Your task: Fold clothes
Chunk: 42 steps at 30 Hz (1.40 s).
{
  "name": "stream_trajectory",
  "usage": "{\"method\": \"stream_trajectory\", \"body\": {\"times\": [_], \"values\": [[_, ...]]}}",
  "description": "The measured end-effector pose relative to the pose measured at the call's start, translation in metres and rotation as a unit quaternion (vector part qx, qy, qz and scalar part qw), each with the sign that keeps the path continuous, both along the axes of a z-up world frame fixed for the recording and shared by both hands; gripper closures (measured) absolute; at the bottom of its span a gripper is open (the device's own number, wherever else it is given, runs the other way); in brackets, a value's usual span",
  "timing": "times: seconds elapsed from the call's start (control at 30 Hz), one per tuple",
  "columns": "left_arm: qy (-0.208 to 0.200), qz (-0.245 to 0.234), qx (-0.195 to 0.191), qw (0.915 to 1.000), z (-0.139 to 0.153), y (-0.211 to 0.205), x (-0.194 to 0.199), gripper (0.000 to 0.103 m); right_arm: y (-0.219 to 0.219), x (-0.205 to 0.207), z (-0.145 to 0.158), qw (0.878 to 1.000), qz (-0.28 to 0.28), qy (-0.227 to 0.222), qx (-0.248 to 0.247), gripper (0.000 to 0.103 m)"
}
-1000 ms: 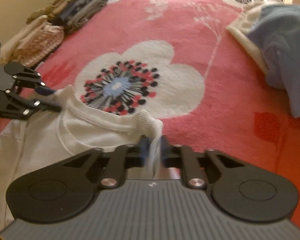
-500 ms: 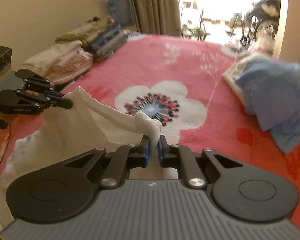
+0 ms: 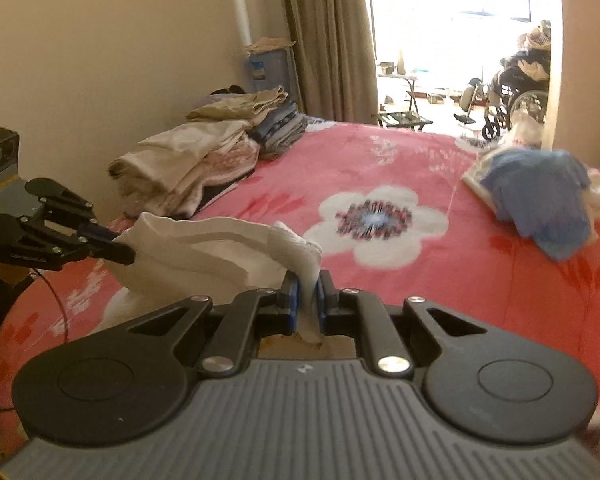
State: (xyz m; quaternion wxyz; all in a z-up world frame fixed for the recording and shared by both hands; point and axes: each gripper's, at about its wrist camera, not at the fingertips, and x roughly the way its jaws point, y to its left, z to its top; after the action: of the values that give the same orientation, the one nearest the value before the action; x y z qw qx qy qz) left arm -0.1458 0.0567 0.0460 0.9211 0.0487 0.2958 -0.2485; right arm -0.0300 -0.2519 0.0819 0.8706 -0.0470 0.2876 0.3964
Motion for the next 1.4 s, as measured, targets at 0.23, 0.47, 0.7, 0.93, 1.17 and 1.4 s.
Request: {"method": "stream_trajectory", "body": {"times": [0.23, 0.47, 0.7, 0.93, 1.17, 1.4], "values": [[0.051, -0.048, -0.011, 0.9975, -0.034, -0.018, -0.078, 0.097, -0.022, -0.080, -0.031, 0.999, 0.012, 0.030, -0.039, 0.095], [0.125, -0.079, -0.024, 0.9887, -0.073, -0.029, -0.112, 0.097, -0.030, -0.120, -0.066, 0.993, 0.037, 0.079, -0.083, 0.095], [0.175, -0.104, -0.036, 0.9784, -0.089, -0.028, -0.133, 0.097, -0.045, -0.147, -0.073, 0.987, 0.074, 0.106, -0.090, 0.095], [0.202, -0.119, -0.007, 0.9721, -0.102, -0.026, -0.136, 0.097, -0.046, -0.162, -0.091, 0.979, 0.099, 0.113, -0.138, 0.095], [0.205, -0.135, 0.005, 0.9694, -0.102, -0.026, -0.137, 0.097, -0.045, -0.165, -0.096, 0.976, 0.114, 0.113, -0.149, 0.095], [0.262, -0.128, 0.006, 0.9564, -0.125, -0.018, -0.134, 0.096, -0.058, -0.162, -0.093, 0.976, 0.091, 0.135, -0.141, 0.091]]}}
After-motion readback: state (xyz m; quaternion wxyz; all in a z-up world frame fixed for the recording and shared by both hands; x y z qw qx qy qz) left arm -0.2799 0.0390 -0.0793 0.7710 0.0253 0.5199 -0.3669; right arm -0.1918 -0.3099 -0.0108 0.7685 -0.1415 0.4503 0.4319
